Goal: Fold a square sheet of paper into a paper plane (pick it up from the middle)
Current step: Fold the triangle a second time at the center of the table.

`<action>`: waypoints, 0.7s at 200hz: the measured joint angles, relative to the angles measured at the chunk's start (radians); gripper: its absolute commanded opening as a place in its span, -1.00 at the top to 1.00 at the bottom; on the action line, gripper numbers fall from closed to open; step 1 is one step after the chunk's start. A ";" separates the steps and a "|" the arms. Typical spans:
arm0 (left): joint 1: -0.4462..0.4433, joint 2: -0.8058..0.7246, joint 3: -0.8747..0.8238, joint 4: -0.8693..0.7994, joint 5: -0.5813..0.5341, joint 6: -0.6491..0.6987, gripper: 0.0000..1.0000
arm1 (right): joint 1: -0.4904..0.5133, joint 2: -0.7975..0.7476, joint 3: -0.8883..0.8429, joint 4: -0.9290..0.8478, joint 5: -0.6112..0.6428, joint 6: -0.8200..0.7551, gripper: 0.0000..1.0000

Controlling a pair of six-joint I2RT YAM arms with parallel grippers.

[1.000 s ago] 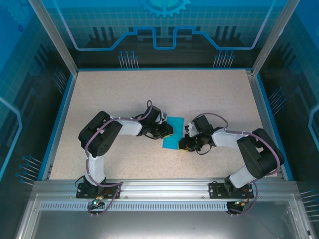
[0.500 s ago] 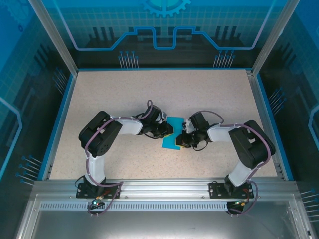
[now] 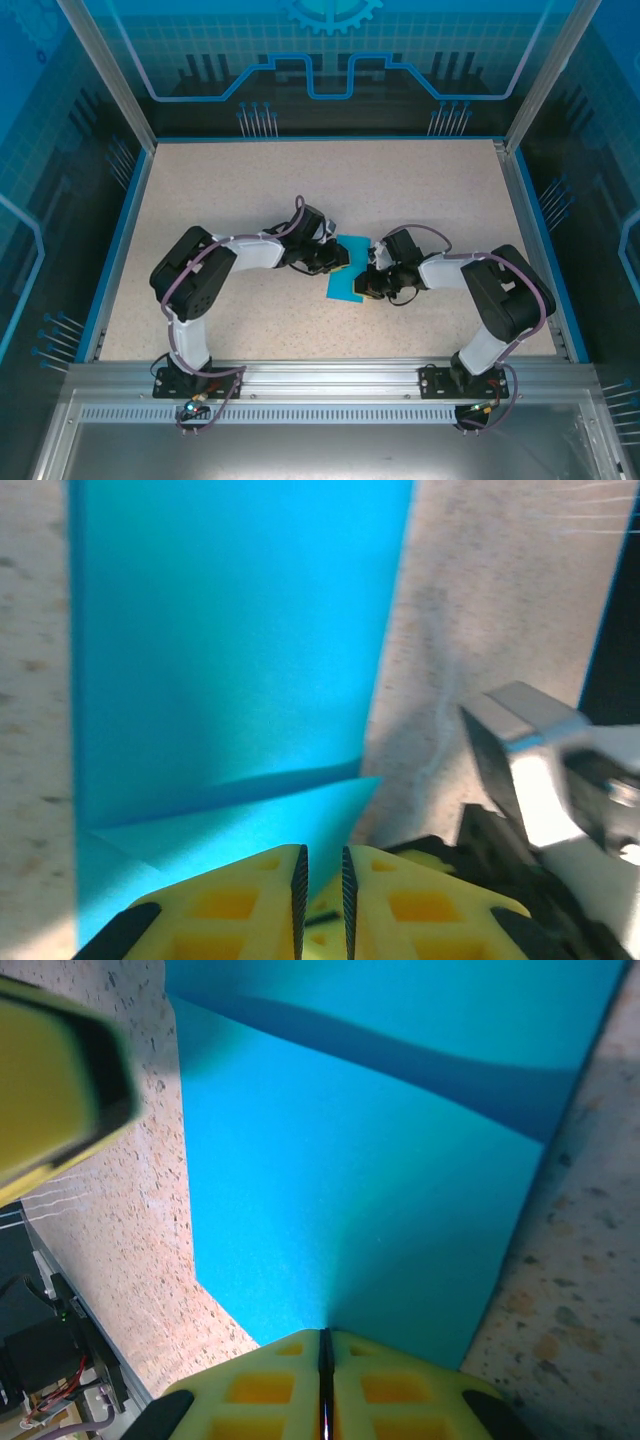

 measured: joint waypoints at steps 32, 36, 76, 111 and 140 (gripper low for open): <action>-0.041 -0.009 -0.002 0.005 -0.001 -0.038 0.65 | 0.000 -0.001 -0.003 0.007 -0.001 0.001 0.81; -0.045 -0.007 -0.002 0.003 -0.001 -0.041 0.66 | 0.000 -0.001 -0.004 0.007 -0.001 0.001 0.81; -0.067 0.025 -0.018 0.010 -0.004 -0.092 0.68 | 0.000 -0.002 -0.005 0.010 0.000 0.004 0.81; -0.069 0.037 -0.039 0.021 -0.005 -0.117 0.67 | 0.000 -0.002 -0.005 0.011 0.000 0.004 0.81; -0.069 0.053 -0.047 0.044 -0.008 -0.135 0.67 | 0.000 -0.002 -0.008 0.015 -0.001 0.005 0.81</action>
